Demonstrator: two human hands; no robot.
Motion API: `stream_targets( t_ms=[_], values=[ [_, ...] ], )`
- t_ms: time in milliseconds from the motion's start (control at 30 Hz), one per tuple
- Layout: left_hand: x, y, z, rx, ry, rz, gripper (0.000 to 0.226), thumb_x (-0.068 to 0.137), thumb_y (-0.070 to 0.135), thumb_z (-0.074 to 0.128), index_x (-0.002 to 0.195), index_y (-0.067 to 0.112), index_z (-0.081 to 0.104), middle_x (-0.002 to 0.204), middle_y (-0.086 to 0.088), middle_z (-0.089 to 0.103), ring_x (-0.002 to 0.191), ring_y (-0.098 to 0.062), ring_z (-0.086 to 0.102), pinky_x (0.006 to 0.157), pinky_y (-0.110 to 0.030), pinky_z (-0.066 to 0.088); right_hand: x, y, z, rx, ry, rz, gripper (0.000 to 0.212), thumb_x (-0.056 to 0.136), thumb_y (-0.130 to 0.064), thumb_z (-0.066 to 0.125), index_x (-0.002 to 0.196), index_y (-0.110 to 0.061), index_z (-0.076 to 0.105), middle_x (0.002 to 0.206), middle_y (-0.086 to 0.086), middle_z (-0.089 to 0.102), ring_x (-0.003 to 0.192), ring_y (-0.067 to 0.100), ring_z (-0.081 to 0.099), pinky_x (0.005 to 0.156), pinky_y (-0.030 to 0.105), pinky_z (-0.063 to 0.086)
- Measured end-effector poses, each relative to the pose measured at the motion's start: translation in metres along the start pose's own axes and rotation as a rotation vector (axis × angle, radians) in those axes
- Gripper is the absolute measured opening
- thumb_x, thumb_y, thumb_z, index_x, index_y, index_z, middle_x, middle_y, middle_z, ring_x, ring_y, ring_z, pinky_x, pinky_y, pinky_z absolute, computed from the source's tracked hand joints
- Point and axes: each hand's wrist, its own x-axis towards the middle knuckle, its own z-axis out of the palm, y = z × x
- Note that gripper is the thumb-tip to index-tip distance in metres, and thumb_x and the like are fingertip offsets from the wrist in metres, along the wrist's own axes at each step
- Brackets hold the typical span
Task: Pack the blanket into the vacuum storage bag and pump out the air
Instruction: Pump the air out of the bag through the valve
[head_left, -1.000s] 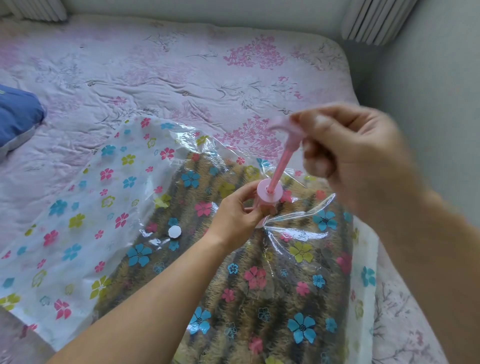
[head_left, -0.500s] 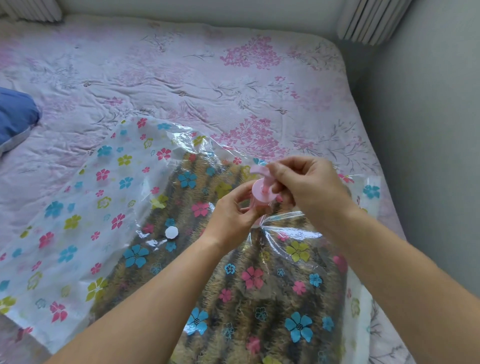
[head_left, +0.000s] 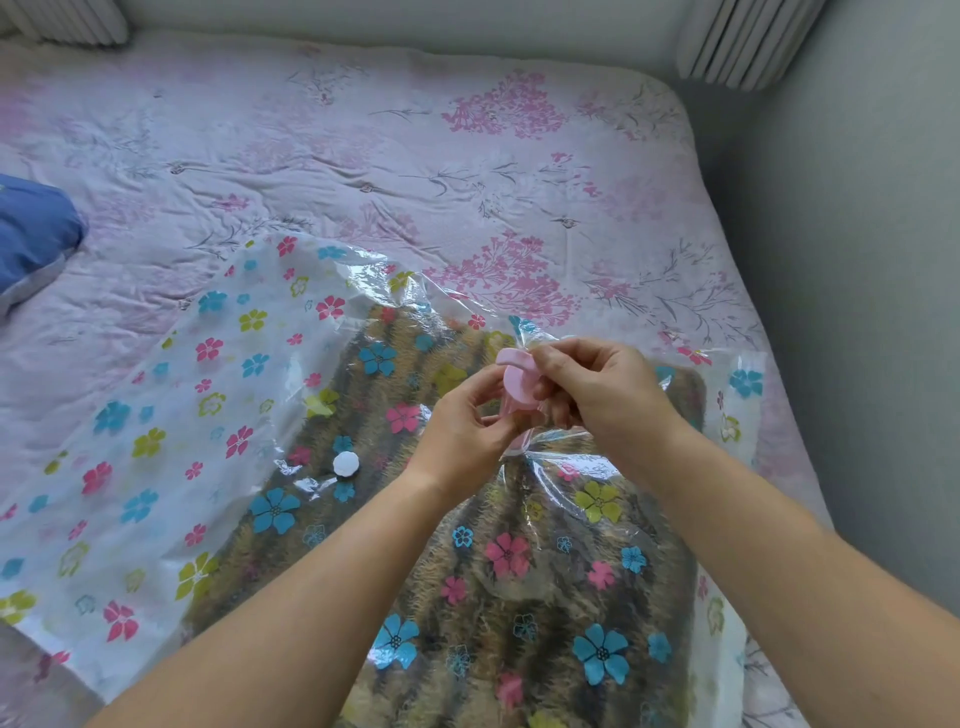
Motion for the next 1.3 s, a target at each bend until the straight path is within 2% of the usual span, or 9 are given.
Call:
stream_targets(
  t_ms=[133,300,400,500,633,767,967,1167,1300],
  values=[
    [0.000,0.001,0.001,-0.001,-0.011,-0.001,0.040,0.090,0.013,0.080,0.127,0.023,0.071,0.116,0.012,0.077,0.110,-0.002,0.070,0.086,-0.014,0.053,-0.005,-0.020,0.000,-0.082,0.014,-0.080,0.016,0.097,-0.011,0.066,0.086,-0.002,0.073,0.060,0.003,0.066,0.044,0.011,0.051,0.045,0.022,0.042],
    [0.001,-0.001,0.000,0.047,-0.011,-0.001,0.049,0.087,0.017,0.084,0.129,0.035,0.069,0.123,0.022,0.073,0.115,0.004,0.066,0.088,-0.011,0.053,-0.023,-0.080,-0.005,0.170,-0.066,-0.369,0.012,0.091,-0.015,0.072,0.083,-0.009,0.077,0.059,0.004,0.065,0.041,0.012,0.047,0.042,0.020,0.039],
    [0.002,-0.001,0.001,0.072,-0.008,0.003,0.048,0.087,0.019,0.084,0.129,0.038,0.068,0.124,0.023,0.072,0.118,0.002,0.065,0.090,-0.011,0.053,-0.020,-0.084,-0.008,0.227,-0.098,-0.444,0.011,0.089,-0.018,0.073,0.085,-0.010,0.078,0.059,0.004,0.064,0.040,0.013,0.047,0.042,0.021,0.038],
    [0.002,-0.001,0.001,0.041,0.003,0.002,0.046,0.088,0.014,0.082,0.130,0.028,0.070,0.120,0.017,0.075,0.114,0.001,0.068,0.088,-0.009,0.051,-0.008,-0.042,-0.002,0.034,-0.007,-0.259,0.015,0.095,-0.011,0.067,0.083,-0.007,0.075,0.058,0.003,0.064,0.042,0.012,0.048,0.042,0.023,0.040],
    [0.002,-0.004,0.000,0.060,0.004,0.009,0.028,0.090,0.013,0.080,0.117,0.021,0.073,0.110,0.009,0.078,0.108,-0.007,0.071,0.085,-0.012,0.052,-0.002,-0.002,0.002,-0.078,0.006,-0.006,0.024,0.100,-0.013,0.061,0.093,0.008,0.070,0.064,0.008,0.062,0.046,0.015,0.047,0.047,0.027,0.040],
    [0.000,-0.003,0.000,0.022,0.001,0.018,0.039,0.090,0.015,0.080,0.127,0.024,0.071,0.116,0.011,0.077,0.112,-0.006,0.070,0.089,-0.014,0.053,-0.008,-0.026,0.004,-0.087,0.003,-0.115,0.022,0.098,-0.012,0.065,0.085,0.004,0.072,0.059,0.004,0.064,0.043,0.012,0.050,0.043,0.023,0.042],
    [0.000,-0.002,-0.001,0.087,0.000,0.026,0.049,0.088,0.016,0.082,0.124,0.044,0.066,0.119,0.027,0.073,0.113,0.007,0.066,0.088,-0.005,0.048,-0.024,-0.095,-0.006,0.233,-0.135,-0.422,0.013,0.092,-0.017,0.069,0.087,-0.010,0.079,0.058,0.003,0.063,0.039,0.013,0.045,0.042,0.021,0.037],
    [-0.001,-0.004,-0.001,0.050,0.018,0.017,0.038,0.089,0.013,0.082,0.124,0.023,0.072,0.112,0.013,0.078,0.103,0.002,0.070,0.084,-0.010,0.051,-0.007,-0.018,0.005,0.005,-0.029,-0.135,0.021,0.097,-0.013,0.065,0.079,-0.011,0.075,0.060,0.004,0.064,0.042,0.011,0.049,0.042,0.022,0.041],
    [-0.002,-0.008,-0.002,0.067,0.020,0.011,0.029,0.090,0.016,0.081,0.116,0.023,0.074,0.108,0.012,0.078,0.102,0.000,0.072,0.083,-0.011,0.051,-0.006,0.003,0.002,-0.046,0.008,-0.023,0.020,0.099,-0.014,0.063,0.082,-0.008,0.073,0.063,0.004,0.066,0.045,0.013,0.050,0.045,0.024,0.042]
  ],
)
